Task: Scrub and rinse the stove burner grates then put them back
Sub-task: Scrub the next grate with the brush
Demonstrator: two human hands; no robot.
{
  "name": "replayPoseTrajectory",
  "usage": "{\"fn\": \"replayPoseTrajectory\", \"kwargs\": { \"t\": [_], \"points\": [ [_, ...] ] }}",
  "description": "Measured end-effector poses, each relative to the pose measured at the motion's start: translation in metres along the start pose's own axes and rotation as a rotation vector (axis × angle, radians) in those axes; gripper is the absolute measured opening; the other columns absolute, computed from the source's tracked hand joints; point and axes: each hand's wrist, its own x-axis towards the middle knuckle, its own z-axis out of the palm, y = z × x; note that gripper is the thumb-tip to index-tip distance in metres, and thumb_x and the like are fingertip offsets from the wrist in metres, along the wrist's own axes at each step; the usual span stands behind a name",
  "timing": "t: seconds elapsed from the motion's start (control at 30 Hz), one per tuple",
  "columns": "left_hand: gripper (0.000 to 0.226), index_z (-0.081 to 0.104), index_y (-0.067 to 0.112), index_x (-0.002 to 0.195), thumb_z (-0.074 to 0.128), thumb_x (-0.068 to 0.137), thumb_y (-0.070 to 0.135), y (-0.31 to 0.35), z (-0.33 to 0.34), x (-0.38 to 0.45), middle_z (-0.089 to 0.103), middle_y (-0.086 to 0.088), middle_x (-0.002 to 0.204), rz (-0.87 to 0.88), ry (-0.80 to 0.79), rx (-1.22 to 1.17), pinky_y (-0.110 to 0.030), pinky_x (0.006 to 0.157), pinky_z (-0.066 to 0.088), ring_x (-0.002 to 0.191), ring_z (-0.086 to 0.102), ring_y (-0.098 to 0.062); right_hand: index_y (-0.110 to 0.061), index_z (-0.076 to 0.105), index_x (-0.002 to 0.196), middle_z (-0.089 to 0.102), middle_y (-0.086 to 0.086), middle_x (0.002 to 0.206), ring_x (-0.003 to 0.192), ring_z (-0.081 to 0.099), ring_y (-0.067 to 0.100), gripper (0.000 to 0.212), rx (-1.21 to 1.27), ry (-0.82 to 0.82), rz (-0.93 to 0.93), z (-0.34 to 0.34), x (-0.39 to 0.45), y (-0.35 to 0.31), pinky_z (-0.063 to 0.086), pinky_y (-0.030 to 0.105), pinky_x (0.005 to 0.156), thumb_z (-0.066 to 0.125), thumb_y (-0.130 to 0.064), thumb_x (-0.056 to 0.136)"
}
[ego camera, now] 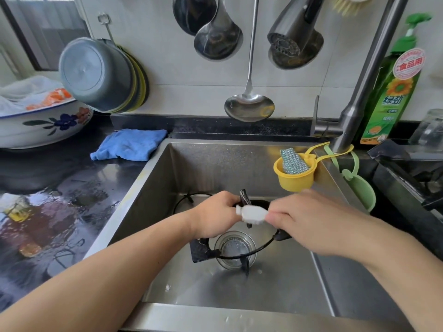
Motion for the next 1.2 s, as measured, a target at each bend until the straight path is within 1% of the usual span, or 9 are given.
{"fn": "replayPoseTrajectory", "kwargs": {
  "t": [0.2, 0.37, 0.5, 0.7, 0.83, 0.93, 1.0, 1.1, 1.2],
  "points": [
    [0.013, 0.06, 0.009, 0.08, 0.054, 0.089, 0.016, 0.003, 0.003, 0.002, 0.043, 0.011, 0.055, 0.02, -0.019, 0.068, -0.027, 0.053, 0.037, 0.05, 0.037, -0.01, -0.022, 0.052, 0.078, 0.058, 0.0, 0.075, 0.07, 0.057, 0.022, 0.04, 0.053, 0.154, 0.044, 0.001, 0.021, 0.0, 0.048, 0.041, 0.063, 0.036, -0.048, 0.103],
    [0.036, 0.069, 0.017, 0.102, 0.048, 0.076, 0.031, 0.006, 0.006, -0.001, 0.061, -0.001, 0.072, 0.082, -0.084, 0.102, -0.036, 0.066, 0.048, 0.065, 0.05, -0.01, -0.021, 0.051, 0.075, 0.057, -0.001, 0.075, 0.071, 0.056, 0.021, 0.043, 0.003, 0.139, 0.082, 0.01, 0.022, 0.011, 0.049, 0.042, 0.065, 0.033, -0.049, 0.104],
    [0.011, 0.061, 0.012, 0.081, 0.055, 0.087, 0.019, 0.001, 0.0, -0.001, 0.047, 0.002, 0.059, 0.014, -0.022, 0.026, -0.032, 0.057, 0.039, 0.055, 0.042, -0.017, -0.022, 0.057, 0.081, 0.056, -0.001, 0.071, 0.064, 0.053, 0.02, 0.042, 0.159, 0.305, 0.13, 0.007, 0.009, 0.013, 0.04, 0.035, 0.057, 0.034, -0.048, 0.104],
    [0.016, 0.062, 0.008, 0.074, 0.055, 0.076, 0.022, -0.006, -0.005, -0.005, 0.036, 0.002, 0.054, 0.019, 0.009, -0.094, -0.023, 0.045, 0.028, 0.046, 0.03, -0.015, -0.02, 0.059, 0.082, 0.056, -0.002, 0.072, 0.067, 0.052, 0.017, 0.041, 0.403, 0.211, 0.187, 0.026, 0.015, -0.001, 0.041, 0.032, 0.062, 0.034, -0.042, 0.106],
    [0.029, 0.057, -0.014, 0.079, 0.058, 0.074, 0.014, -0.004, -0.011, -0.006, 0.03, -0.004, 0.052, 0.09, 0.101, -0.304, -0.025, 0.046, 0.018, 0.044, 0.026, -0.014, -0.02, 0.064, 0.079, 0.058, -0.001, 0.064, 0.061, 0.052, 0.016, 0.046, 0.569, 0.237, 0.202, 0.024, 0.011, -0.008, 0.04, 0.031, 0.06, 0.035, -0.043, 0.106],
    [0.015, 0.067, 0.001, 0.064, 0.06, 0.068, 0.013, 0.0, -0.012, -0.009, 0.029, -0.009, 0.056, 0.135, 0.174, -0.508, -0.033, 0.05, 0.013, 0.048, 0.023, -0.013, -0.02, 0.062, 0.077, 0.057, -0.002, 0.058, 0.057, 0.05, 0.014, 0.047, 0.65, 0.296, 0.18, 0.019, 0.007, -0.016, 0.04, 0.031, 0.06, 0.035, -0.046, 0.105],
    [0.015, 0.062, 0.007, 0.056, 0.063, 0.059, 0.021, 0.004, -0.009, -0.01, 0.026, -0.003, 0.053, 0.149, 0.202, -0.587, -0.032, 0.051, 0.011, 0.048, 0.02, -0.011, -0.02, 0.061, 0.078, 0.052, -0.004, 0.058, 0.055, 0.046, 0.011, 0.045, 0.664, 0.3, 0.127, 0.018, 0.004, -0.021, 0.038, 0.031, 0.059, 0.035, -0.045, 0.105],
    [0.021, 0.05, 0.012, 0.058, 0.06, 0.055, 0.029, 0.008, -0.005, -0.009, 0.022, 0.001, 0.056, 0.152, 0.226, -0.644, -0.032, 0.053, 0.008, 0.05, 0.017, -0.01, -0.021, 0.061, 0.079, 0.05, -0.003, 0.062, 0.054, 0.044, 0.01, 0.044, 0.605, 0.235, 0.059, 0.021, 0.002, -0.027, 0.035, 0.028, 0.056, 0.036, -0.045, 0.105],
    [0.022, 0.054, 0.008, 0.065, 0.061, 0.062, 0.029, 0.009, -0.001, -0.01, 0.026, 0.0, 0.054, 0.182, 0.258, -0.59, -0.029, 0.05, 0.012, 0.047, 0.022, -0.012, -0.019, 0.061, 0.078, 0.052, -0.004, 0.065, 0.059, 0.047, 0.009, 0.046, 0.51, 0.223, 0.085, 0.014, 0.0, -0.028, 0.035, 0.025, 0.055, 0.035, -0.045, 0.105]
  ]
}}
